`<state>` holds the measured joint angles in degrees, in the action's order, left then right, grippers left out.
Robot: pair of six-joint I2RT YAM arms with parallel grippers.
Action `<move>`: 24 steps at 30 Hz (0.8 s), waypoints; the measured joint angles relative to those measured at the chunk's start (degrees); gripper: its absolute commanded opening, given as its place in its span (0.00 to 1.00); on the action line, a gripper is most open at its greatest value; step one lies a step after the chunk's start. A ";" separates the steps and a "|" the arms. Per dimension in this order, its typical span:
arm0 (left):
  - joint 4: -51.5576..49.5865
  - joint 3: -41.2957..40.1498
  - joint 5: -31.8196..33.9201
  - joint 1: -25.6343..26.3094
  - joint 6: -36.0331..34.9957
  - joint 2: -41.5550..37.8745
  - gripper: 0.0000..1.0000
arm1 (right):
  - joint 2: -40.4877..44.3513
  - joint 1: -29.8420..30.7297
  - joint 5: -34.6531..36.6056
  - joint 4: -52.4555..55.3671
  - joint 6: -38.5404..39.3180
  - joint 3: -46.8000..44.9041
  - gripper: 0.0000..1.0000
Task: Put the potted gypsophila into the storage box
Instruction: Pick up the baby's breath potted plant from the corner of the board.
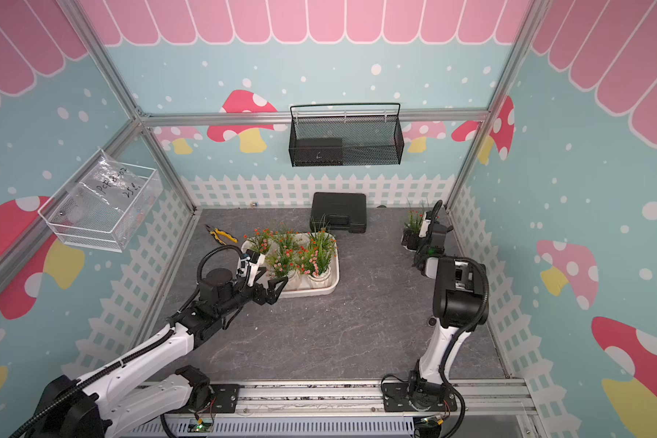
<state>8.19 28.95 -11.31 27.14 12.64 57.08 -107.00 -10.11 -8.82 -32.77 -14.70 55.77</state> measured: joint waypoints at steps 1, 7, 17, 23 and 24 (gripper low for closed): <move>-0.39 0.00 0.17 0.00 0.92 -0.42 0.98 | 1.70 0.42 0.11 -0.37 -0.11 -1.64 0.71; -2.64 -0.61 0.83 0.00 6.36 -2.95 0.96 | 12.13 4.13 0.37 -1.03 0.09 -11.15 0.71; -7.96 -6.34 4.68 0.00 13.66 -17.73 0.96 | 34.82 10.51 -1.18 8.57 1.84 -21.68 0.68; -14.53 -8.04 9.35 0.00 16.48 -25.79 0.95 | 47.12 12.35 -5.09 16.68 2.51 -21.55 0.66; -15.69 -8.26 10.16 0.00 17.05 -26.62 0.96 | 48.28 12.96 -5.92 17.99 2.75 -21.22 0.65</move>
<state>-7.51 20.69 -1.15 27.14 29.69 30.46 -58.72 2.85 -14.74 -14.79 -11.94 34.54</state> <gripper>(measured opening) 0.956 0.867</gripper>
